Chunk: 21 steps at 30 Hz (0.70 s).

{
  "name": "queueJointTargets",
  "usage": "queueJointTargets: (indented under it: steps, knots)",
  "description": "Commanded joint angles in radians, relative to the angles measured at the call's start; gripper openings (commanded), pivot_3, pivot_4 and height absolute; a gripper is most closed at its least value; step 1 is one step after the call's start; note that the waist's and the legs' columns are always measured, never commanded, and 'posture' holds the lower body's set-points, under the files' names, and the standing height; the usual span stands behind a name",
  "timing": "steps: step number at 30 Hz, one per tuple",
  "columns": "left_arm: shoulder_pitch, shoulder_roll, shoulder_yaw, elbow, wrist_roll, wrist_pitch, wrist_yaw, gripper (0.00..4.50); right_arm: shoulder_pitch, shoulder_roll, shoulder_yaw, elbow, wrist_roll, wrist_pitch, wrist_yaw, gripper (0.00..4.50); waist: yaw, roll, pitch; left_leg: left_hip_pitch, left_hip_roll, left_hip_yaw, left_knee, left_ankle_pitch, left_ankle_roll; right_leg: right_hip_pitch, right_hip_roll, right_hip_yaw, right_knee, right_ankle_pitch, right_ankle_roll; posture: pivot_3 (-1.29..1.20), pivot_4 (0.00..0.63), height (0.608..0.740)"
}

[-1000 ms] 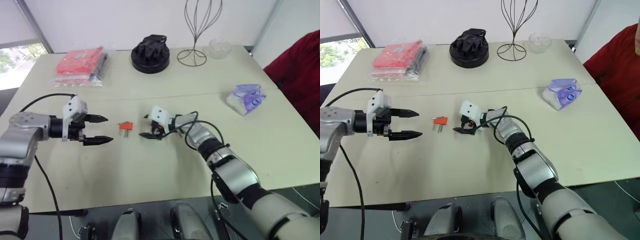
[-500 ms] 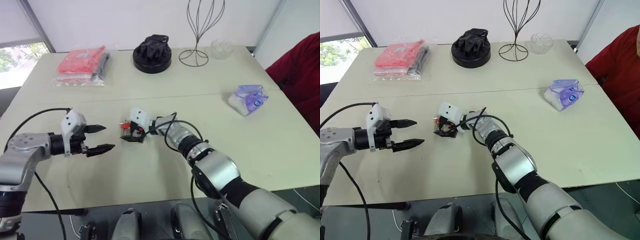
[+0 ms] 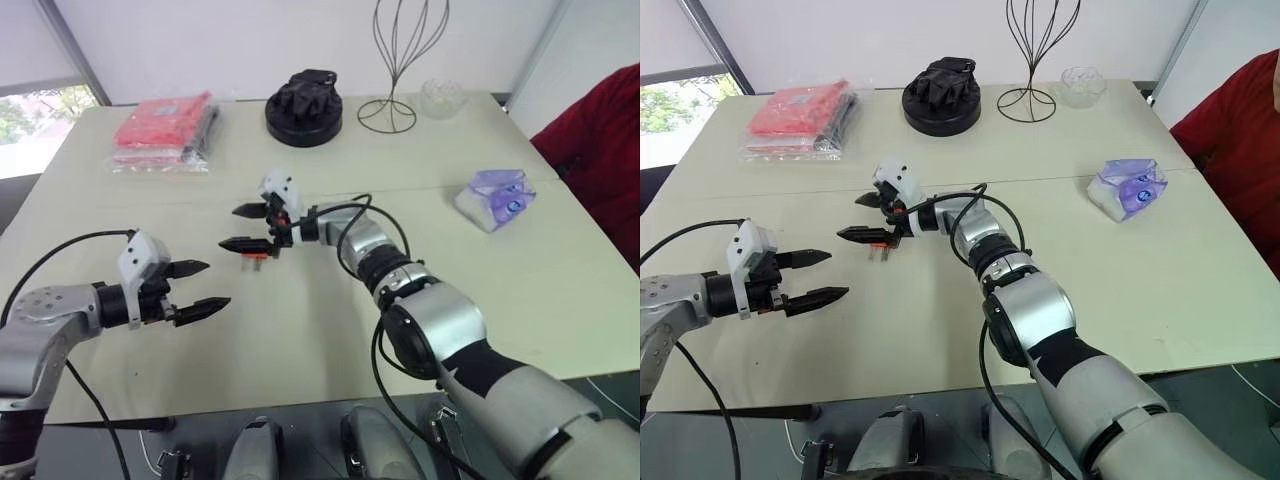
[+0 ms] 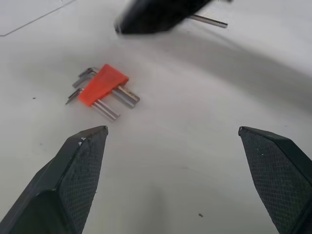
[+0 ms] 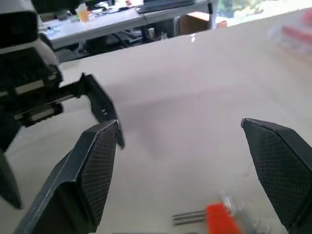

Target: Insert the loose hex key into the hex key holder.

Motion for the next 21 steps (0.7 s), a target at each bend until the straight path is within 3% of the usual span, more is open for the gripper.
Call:
queueJointTargets:
  steps: [1, 6, 21]
  knots:
    - [-0.032, 0.009, 0.002, -0.008, -0.013, 0.004, 0.001, 4.48, 0.008, -0.021, 0.021, 0.009, -0.051, -0.041, -0.083, 4.19, -0.001, 0.0, 0.0, 0.0, 0.0, 0.0, 0.0, 0.0, 0.0, 0.0, -0.001, 0.0, 0.0, 0.0, 0.0, 0.0, 0.15, 0.74]
    - [-0.036, 0.01, 0.003, -0.017, -0.013, 0.014, 0.001, 4.48, 0.025, -0.036, 0.061, 0.033, -0.122, -0.076, -0.16, 4.19, -0.006, 0.0, 0.0, 0.0, 0.0, 0.001, 0.0, 0.0, 0.0, -0.001, 0.0, 0.0, 0.0, 0.0, 0.0, 0.0, 0.15, 0.74]
    - [0.009, 0.004, 0.03, -0.064, -0.03, 0.033, 0.036, 4.48, 0.08, -0.001, 0.123, 0.059, -0.229, -0.094, -0.213, 4.19, -0.004, 0.0, 0.0, 0.0, 0.0, 0.001, 0.0, 0.0, 0.0, -0.001, 0.001, 0.0, 0.0, 0.0, 0.0, 0.0, 0.15, 0.74]
